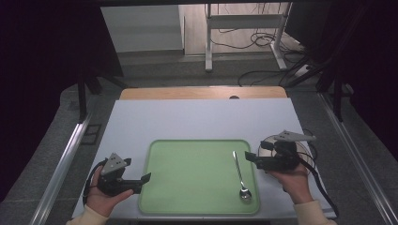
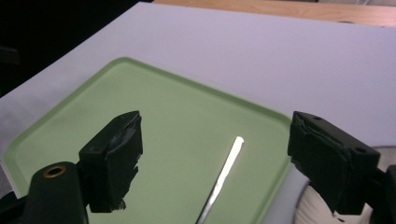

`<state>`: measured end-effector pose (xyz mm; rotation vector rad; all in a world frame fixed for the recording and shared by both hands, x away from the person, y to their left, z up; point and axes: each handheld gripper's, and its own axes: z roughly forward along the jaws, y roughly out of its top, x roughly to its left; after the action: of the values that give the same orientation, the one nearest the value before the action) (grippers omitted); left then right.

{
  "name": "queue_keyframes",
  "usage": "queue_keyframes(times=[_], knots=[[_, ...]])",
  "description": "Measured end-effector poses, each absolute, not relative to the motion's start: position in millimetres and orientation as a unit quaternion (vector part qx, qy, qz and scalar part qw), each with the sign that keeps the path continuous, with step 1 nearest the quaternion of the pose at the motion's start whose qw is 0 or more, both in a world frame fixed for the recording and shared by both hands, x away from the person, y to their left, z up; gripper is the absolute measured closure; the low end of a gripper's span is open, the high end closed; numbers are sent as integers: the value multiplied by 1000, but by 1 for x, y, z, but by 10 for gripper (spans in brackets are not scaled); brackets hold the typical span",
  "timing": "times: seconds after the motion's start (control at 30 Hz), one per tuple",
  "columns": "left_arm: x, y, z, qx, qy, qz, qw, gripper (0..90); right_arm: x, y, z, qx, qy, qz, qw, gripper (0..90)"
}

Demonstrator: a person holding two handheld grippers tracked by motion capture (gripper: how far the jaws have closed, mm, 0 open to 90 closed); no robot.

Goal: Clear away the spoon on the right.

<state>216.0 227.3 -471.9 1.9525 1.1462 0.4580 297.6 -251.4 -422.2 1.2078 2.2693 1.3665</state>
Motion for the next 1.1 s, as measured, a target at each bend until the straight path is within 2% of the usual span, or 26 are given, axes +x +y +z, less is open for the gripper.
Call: queue_keyframes(times=[0.2,0.47,0.6,1.1], knots=[[215,225,-471,773,453,183,405,95,276,-279,-425,428,751,491,107,177],[216,225,-471,774,451,180,405,95,247,-294,-442,417,753,493,128,180],[217,223,-472,775,450,179,405,95,248,-292,-448,417,757,490,118,180],[215,223,-469,774,450,183,406,95,244,-285,-441,397,759,496,143,180]])
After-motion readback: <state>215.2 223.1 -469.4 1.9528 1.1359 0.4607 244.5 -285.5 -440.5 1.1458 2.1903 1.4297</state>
